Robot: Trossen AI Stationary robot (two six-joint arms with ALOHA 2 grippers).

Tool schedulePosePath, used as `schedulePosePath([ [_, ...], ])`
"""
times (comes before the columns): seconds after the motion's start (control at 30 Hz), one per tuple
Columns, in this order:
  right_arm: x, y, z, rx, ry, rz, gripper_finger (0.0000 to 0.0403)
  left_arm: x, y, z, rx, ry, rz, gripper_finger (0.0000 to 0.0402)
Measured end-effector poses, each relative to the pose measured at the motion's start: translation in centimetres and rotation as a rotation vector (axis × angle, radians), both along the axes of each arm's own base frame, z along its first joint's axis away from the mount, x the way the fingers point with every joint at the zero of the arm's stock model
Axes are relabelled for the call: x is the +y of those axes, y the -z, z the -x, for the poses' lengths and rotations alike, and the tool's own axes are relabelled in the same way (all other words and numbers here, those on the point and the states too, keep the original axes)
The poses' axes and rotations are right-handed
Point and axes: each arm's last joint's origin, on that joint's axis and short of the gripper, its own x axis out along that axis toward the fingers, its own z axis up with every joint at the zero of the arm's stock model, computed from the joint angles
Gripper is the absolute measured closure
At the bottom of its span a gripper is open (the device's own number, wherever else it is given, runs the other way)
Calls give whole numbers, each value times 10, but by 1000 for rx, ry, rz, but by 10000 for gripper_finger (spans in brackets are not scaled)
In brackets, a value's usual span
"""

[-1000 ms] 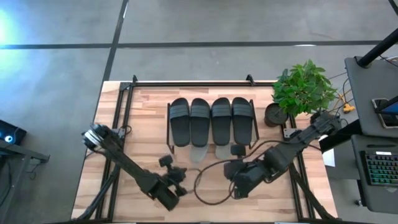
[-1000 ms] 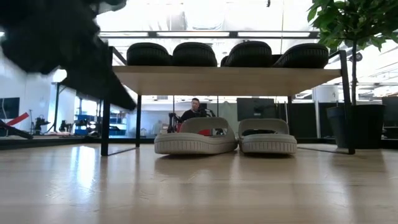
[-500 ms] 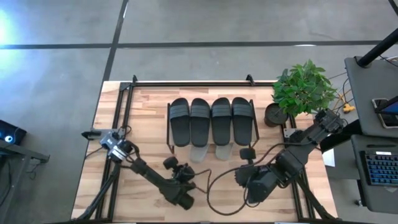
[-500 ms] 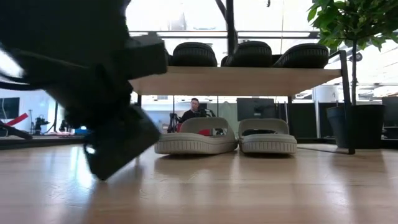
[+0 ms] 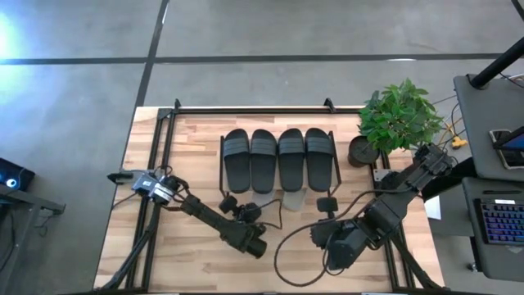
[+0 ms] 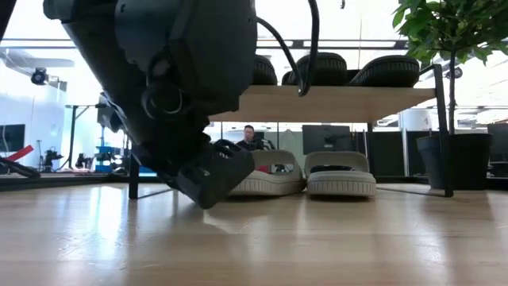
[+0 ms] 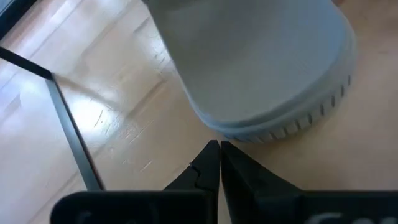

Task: Pick and place slides into the shelf
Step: Adjust the gray slipper under the shelf

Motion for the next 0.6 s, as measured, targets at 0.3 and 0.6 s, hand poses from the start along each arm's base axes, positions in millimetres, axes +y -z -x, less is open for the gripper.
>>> schedulePosePath([
  [0.3, 2, 2, 2, 3, -8, 6, 380, -7, -1, -18, -81, 124, 34, 401],
  [0.6, 2, 3, 5, 18, 2, 18, 380, -5, -13, -20, -29, 172, 27, 401],
])
